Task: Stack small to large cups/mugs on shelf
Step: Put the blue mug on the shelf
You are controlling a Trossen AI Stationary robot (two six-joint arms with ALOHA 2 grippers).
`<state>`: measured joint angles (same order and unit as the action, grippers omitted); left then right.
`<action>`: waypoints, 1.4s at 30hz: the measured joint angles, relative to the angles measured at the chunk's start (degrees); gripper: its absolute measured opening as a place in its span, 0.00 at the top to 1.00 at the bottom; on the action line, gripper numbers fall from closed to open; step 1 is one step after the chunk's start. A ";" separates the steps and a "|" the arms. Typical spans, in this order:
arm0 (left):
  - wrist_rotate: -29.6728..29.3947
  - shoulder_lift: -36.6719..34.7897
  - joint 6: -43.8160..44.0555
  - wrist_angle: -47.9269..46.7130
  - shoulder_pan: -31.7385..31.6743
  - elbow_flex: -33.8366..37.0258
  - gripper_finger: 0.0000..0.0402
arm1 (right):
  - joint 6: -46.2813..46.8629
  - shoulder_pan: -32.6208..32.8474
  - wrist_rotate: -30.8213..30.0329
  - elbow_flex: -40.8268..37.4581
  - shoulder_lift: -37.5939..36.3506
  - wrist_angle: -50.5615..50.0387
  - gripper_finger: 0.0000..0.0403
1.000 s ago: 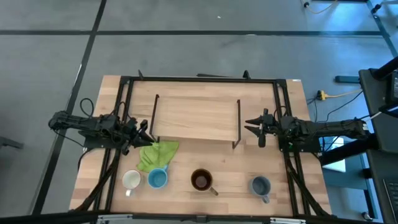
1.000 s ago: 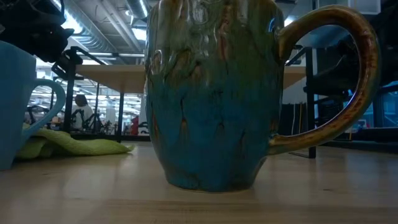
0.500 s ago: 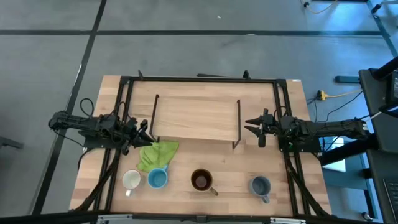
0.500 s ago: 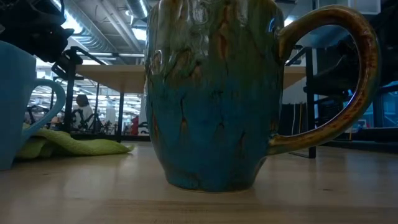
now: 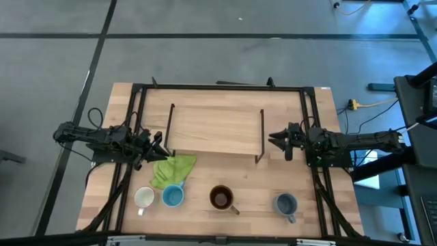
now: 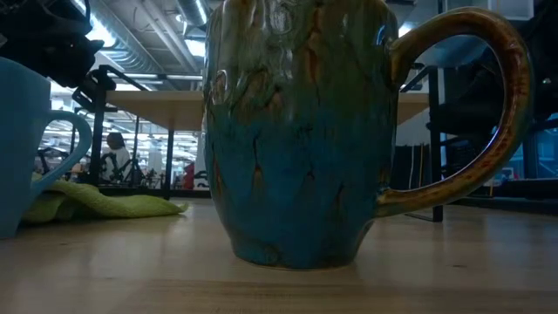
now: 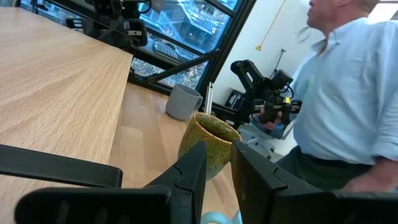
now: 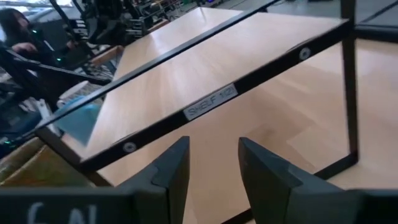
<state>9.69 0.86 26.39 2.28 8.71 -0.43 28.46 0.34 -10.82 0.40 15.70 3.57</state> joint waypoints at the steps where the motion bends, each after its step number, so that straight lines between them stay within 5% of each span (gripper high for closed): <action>1: 0.00 0.00 0.00 0.00 -0.02 0.00 0.83 | 0.63 0.00 0.12 0.00 0.00 -0.01 0.66; 14: 0.00 0.00 0.00 -0.01 -0.01 0.00 0.83 | 6.32 0.00 -0.69 0.00 0.00 0.48 0.66; 38: -0.07 0.00 0.00 0.05 -0.01 0.00 0.83 | 3.15 0.00 -4.63 -0.01 0.00 0.40 0.66; 42: -8.80 -0.06 0.22 8.18 0.00 0.00 0.83 | 2.37 0.00 -4.60 0.00 0.00 0.38 0.66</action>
<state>0.89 0.80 26.61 10.47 8.71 -0.43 30.84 0.34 -15.42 0.40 15.70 3.95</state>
